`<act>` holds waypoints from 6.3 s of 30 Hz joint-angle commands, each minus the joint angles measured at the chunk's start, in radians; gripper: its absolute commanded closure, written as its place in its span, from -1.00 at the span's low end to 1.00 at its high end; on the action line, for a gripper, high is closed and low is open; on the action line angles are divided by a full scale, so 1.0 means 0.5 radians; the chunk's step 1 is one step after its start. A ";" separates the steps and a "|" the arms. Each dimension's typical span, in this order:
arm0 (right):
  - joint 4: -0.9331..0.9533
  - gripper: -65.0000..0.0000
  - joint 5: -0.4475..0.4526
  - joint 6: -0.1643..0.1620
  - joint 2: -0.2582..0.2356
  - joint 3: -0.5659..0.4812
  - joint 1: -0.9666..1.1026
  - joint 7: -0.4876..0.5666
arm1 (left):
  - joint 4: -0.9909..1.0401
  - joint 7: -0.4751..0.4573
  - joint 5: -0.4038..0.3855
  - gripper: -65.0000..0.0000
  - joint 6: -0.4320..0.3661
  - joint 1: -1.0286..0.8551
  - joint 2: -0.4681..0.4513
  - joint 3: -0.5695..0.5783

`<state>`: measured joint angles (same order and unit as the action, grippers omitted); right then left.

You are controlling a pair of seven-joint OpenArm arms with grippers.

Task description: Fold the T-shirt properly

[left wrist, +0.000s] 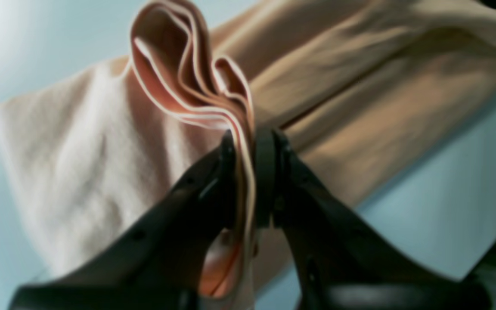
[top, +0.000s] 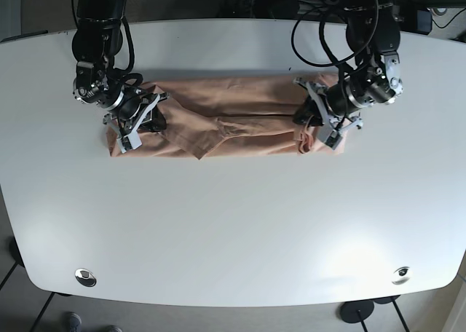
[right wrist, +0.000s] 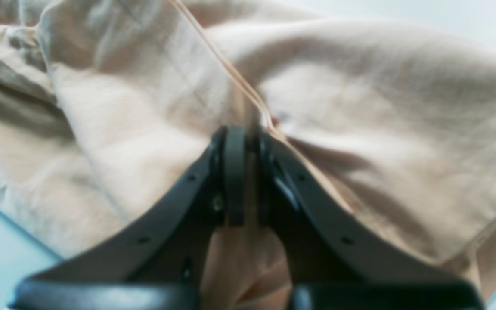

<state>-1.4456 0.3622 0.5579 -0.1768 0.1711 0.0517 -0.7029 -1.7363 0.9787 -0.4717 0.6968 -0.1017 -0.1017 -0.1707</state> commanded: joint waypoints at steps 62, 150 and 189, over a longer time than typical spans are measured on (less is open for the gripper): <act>0.168 -0.81 1.112 -0.022 -0.007 0.657 0.055 -0.652 | 0.620 -0.372 -0.040 1.00 -0.091 0.076 -0.262 -0.028; -0.317 -0.61 0.112 -0.135 0.570 -1.028 -0.264 -0.422 | 0.458 -0.311 -0.043 1.00 -0.088 -0.016 -0.424 -1.136; 0.066 0.22 -0.118 -0.700 0.315 -1.715 -0.292 0.468 | 0.221 -0.317 -0.040 1.00 -0.088 -0.216 -0.436 -0.829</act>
<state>-1.3975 0.2928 0.2066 -0.0277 -0.6884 -0.0795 -0.4931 -1.6093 0.8398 -0.4763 0.6518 -0.2123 -0.3031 -0.5770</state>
